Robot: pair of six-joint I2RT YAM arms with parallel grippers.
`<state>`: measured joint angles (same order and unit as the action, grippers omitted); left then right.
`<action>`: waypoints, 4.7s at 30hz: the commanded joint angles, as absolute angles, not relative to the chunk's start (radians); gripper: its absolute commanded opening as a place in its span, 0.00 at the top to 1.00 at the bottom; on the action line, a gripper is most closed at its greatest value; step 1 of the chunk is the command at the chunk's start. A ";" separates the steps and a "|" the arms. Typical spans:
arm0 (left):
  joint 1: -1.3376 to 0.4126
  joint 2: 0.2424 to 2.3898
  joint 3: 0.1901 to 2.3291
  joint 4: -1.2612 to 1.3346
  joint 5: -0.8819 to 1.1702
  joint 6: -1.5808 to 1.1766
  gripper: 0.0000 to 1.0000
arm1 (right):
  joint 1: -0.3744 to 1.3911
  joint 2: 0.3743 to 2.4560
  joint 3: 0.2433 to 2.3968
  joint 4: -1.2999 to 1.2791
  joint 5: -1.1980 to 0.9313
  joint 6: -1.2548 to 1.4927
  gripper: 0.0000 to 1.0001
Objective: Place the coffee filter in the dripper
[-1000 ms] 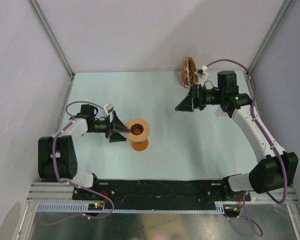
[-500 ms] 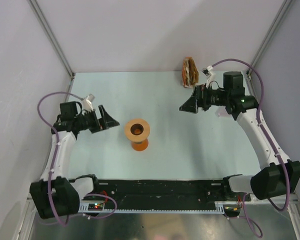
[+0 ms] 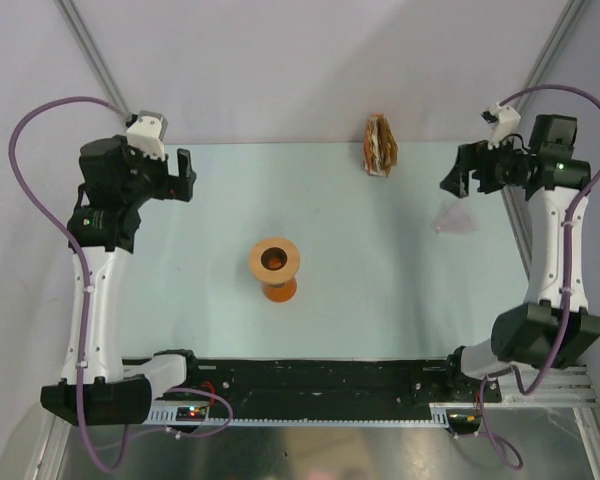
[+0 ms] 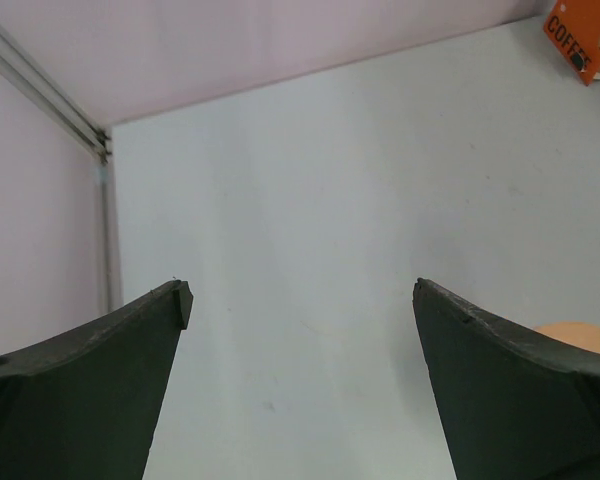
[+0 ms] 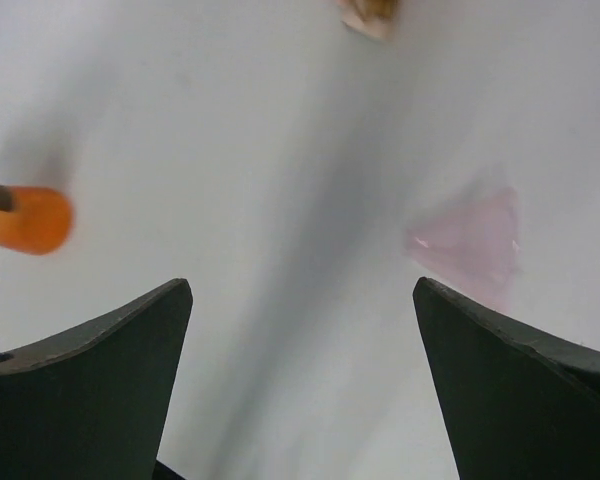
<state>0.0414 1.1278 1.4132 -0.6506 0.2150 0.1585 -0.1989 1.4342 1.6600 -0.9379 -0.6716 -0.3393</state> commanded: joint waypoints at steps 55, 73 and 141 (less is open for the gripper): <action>-0.406 1.577 2.268 -1.248 0.404 0.180 0.01 | 0.753 1.347 1.541 -0.888 0.185 -1.237 1.00; -0.634 1.714 2.327 -1.202 0.271 0.136 0.33 | 1.071 1.301 1.427 -0.683 0.442 -1.264 1.00; -0.364 1.306 1.542 -1.103 0.346 -0.134 1.00 | 0.622 1.595 1.832 -0.840 -0.658 0.258 0.20</action>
